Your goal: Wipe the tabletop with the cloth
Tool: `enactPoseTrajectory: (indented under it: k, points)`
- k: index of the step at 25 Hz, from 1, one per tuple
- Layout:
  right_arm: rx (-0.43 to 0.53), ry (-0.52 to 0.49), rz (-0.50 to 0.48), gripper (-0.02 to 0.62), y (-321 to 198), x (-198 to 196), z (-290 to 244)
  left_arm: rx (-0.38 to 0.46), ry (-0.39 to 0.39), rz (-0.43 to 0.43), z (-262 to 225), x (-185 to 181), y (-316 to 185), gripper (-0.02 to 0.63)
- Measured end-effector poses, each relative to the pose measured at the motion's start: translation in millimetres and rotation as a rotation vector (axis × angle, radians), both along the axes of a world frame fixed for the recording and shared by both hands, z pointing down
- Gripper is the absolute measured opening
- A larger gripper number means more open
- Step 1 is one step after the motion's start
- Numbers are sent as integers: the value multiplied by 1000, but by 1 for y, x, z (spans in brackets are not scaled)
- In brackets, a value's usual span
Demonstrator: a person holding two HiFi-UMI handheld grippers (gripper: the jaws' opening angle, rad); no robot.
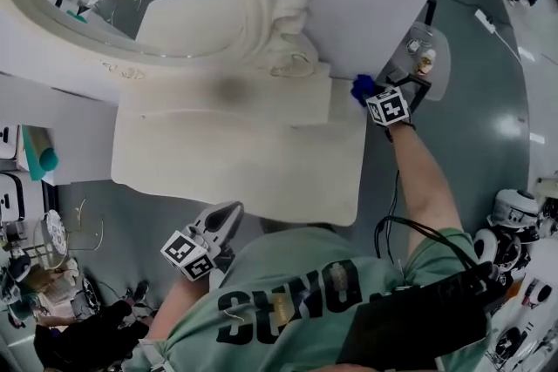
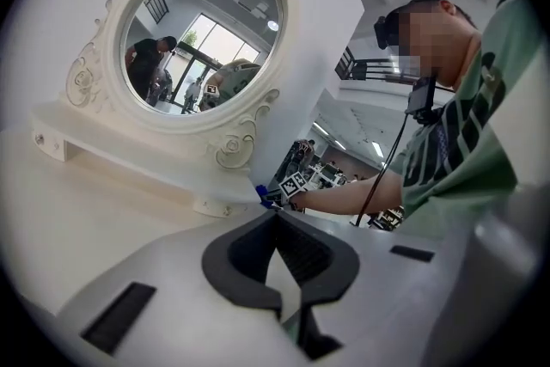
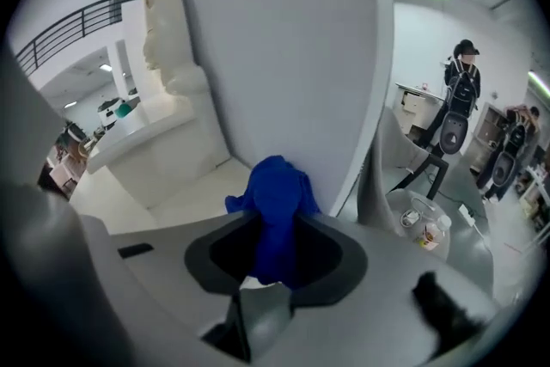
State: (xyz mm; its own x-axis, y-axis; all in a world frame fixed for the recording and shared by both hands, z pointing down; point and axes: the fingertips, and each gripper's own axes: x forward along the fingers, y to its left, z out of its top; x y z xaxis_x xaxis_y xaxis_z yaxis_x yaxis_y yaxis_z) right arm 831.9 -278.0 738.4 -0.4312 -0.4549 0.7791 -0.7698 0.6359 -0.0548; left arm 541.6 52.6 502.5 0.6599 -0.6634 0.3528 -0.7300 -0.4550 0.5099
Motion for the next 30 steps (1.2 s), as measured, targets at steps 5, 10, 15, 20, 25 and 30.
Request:
enactPoseTrajectory:
  k: [5,10,15,20,25,30]
  points:
    - [-32,43,-163,104,113,-16,2,43,28,72,-8,18,-6,1]
    - [-115,22,-197,104,294,-20,-2,97,76,185,-17,16,-2,2]
    - [-142,-4,-45,104,395,-20,-2,152,106,274,-32,-5,26,2]
    - [-253,80,2,106,464,-14,26,208,120,309,-48,-43,56,2]
    - [-180,-36,149,106,455,-18,-18,271,125,285,-71,-68,61,2]
    - [83,-207,154,106,363,-25,-155,379,91,243,-116,-56,55,2]
